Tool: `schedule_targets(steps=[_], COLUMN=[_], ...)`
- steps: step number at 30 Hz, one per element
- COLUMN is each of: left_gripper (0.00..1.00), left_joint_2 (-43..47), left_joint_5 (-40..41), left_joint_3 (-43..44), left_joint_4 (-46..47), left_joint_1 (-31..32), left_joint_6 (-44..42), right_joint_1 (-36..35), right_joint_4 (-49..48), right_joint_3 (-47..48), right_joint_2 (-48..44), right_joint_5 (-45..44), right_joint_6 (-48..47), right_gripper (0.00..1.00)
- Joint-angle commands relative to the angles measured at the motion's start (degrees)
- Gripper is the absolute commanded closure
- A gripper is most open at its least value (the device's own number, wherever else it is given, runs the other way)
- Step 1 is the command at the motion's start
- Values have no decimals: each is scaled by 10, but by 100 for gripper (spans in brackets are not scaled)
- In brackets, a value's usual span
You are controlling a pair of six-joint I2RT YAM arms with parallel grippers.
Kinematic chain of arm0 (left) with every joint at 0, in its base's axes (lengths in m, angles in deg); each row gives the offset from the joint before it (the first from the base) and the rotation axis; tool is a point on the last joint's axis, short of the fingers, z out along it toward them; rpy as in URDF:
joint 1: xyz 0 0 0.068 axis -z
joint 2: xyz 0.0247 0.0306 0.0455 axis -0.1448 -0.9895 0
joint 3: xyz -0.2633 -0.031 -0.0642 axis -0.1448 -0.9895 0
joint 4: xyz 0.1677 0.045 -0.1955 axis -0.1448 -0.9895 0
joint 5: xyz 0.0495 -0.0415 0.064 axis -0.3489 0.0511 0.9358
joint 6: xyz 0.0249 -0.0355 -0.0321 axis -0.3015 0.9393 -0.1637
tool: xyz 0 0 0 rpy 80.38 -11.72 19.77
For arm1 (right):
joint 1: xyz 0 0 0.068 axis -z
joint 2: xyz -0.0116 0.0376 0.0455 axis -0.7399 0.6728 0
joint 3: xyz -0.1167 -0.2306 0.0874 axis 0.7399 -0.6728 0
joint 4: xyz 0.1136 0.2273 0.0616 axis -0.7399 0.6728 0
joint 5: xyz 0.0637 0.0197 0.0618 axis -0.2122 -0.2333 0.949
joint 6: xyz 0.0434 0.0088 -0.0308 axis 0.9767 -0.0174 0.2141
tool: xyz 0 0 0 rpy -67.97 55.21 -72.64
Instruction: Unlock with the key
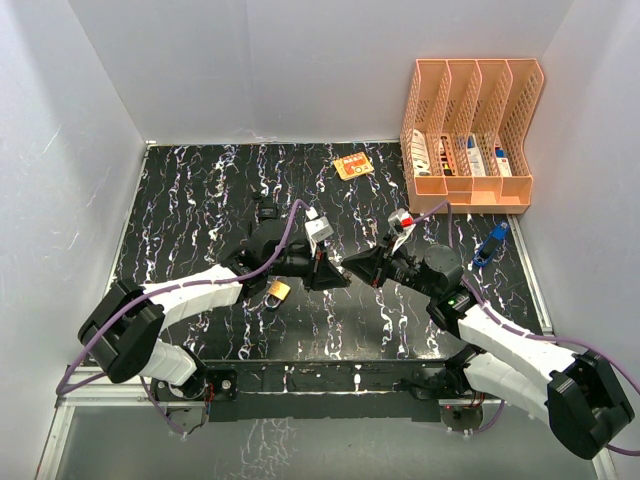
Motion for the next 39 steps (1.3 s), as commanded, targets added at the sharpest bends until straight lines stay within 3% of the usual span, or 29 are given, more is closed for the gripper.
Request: schedule_targets(steps=[1, 4, 5, 8, 16, 18, 19, 20, 26, 34, 39], left_gripper=[100, 100, 95, 71, 36, 23, 10, 2, 2, 2, 1], left_joint_2=[25, 26, 26, 48, 124, 151, 168, 179, 209, 138, 109], left_joint_5=[-7, 11, 18, 45, 156, 201, 226, 251, 454, 608, 649], left_joint_3=[23, 22, 22, 16, -40, -58, -67, -76, -107, -89, -85], left_joint_4=[-1, -5, -9, -14, -13, -20, -24, -29, -119, -246, -277], left_joint_1=[-5, -7, -8, -10, -20, -21, -21, -21, -20, 17, 43], left_joint_6=[-4, 0, 0, 2, 10, 14, 17, 21, 85, 111, 112], right_joint_1=[2, 2, 3, 4, 15, 19, 22, 24, 33, 34, 35], right_joint_4=[-37, -37, -36, -27, 0, 6, 10, 16, 53, 67, 68], right_joint_3=[-2, -2, -2, 3, 5, 5, 5, 6, 13, 18, 20], right_joint_2=[1, 4, 4, 6, 2, -2, -3, -5, -20, -31, -28], right_joint_5=[5, 5, 4, -6, -64, -76, -81, -86, -119, -124, -121], right_joint_6=[2, 3, 5, 12, 41, 49, 53, 57, 78, 82, 81], right_gripper=[100, 100, 100, 100, 100, 100, 100, 100, 100, 100, 100])
